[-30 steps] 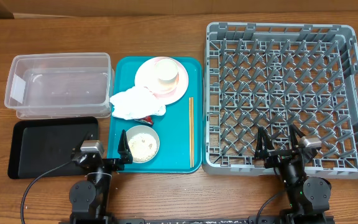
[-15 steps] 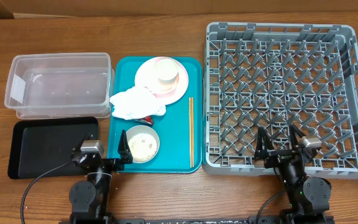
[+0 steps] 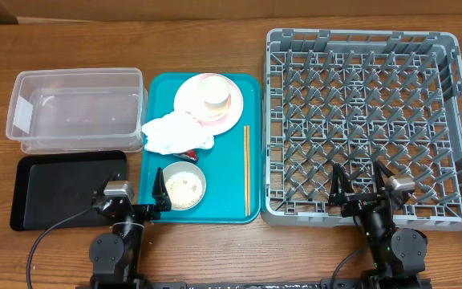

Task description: Sort waste into correct bins and load items into the dishwasher

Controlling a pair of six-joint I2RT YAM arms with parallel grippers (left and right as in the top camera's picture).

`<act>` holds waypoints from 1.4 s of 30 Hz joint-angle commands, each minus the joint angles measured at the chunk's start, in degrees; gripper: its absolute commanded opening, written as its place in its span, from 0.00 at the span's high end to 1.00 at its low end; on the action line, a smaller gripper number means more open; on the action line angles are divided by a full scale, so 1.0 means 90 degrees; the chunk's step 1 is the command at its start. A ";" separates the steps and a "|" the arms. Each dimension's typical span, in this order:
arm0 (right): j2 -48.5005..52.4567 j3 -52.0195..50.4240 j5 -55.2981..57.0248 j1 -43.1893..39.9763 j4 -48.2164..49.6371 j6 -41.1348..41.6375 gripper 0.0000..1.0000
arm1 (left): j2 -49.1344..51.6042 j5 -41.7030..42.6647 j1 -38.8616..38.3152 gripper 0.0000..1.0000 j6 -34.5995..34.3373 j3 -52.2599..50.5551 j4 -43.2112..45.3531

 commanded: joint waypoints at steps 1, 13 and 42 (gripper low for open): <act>-0.0044 -0.0068 -0.0012 -0.0022 0.0039 -0.0022 0.00 | -0.0019 0.0670 0.0027 0.00 -0.0180 0.0000 0.0668; -0.0044 -0.0066 -0.0012 -0.0022 0.0039 -0.0022 0.00 | 0.3208 0.1404 0.0027 0.00 0.0180 0.5292 -0.4330; -0.0044 -0.0066 -0.0012 -0.0022 0.0039 -0.0022 0.00 | 1.0426 0.0279 -0.0651 0.45 -0.0245 0.8510 -0.6353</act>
